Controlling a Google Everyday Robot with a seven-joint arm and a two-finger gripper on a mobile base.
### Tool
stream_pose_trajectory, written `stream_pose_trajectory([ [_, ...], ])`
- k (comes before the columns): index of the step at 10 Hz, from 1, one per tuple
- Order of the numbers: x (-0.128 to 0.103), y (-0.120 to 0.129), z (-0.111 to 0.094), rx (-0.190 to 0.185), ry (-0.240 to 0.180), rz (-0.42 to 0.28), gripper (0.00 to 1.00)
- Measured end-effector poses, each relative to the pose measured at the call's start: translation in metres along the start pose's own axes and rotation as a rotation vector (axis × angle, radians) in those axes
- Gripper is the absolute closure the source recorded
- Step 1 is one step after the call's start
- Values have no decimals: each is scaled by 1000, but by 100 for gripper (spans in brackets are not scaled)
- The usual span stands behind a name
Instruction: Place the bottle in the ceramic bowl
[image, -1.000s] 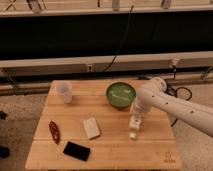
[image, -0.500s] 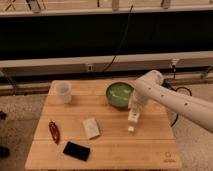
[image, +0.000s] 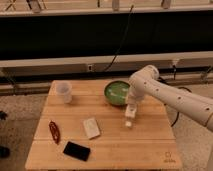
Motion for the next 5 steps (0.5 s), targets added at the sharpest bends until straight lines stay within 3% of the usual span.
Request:
stream_pose_trajectory([
  [2,21,-15,4,4,2,-27,99],
  [5,31,-19,3,9,5,-33,99],
])
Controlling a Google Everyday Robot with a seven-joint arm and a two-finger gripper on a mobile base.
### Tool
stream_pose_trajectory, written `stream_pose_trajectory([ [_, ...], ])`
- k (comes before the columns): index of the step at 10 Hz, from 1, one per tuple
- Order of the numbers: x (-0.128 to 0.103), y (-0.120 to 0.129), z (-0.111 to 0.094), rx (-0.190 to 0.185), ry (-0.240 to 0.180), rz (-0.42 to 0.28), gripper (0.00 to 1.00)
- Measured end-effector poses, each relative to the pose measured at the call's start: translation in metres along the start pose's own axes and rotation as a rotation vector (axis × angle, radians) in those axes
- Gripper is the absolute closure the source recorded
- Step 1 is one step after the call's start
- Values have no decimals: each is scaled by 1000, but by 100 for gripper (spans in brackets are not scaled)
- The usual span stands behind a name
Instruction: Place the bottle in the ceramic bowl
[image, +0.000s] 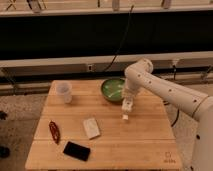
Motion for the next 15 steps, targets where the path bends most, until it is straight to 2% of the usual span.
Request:
stream_pose_trajectory([
  [3,25,-13,0,6,10,-18,99],
  [9,49,-16,-4,16,16,-31,99],
  [10,52,-8,-6,6,18,-28,99],
  [15,66,-12,-7,10,23,-38,99],
])
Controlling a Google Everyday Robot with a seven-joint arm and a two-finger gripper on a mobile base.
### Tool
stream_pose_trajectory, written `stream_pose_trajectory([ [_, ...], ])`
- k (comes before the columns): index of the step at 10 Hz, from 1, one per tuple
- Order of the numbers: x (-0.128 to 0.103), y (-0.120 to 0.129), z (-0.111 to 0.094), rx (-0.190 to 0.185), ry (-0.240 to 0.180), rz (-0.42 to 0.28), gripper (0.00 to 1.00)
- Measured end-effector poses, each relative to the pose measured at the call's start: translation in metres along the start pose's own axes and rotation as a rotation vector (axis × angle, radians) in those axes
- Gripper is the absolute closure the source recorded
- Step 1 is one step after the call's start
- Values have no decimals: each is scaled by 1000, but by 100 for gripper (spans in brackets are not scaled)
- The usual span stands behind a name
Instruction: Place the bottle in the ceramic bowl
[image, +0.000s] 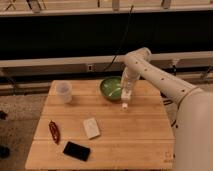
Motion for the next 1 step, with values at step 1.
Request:
stream_pose_trajectory([
  [1,2,1,-1,0,2,1,99],
])
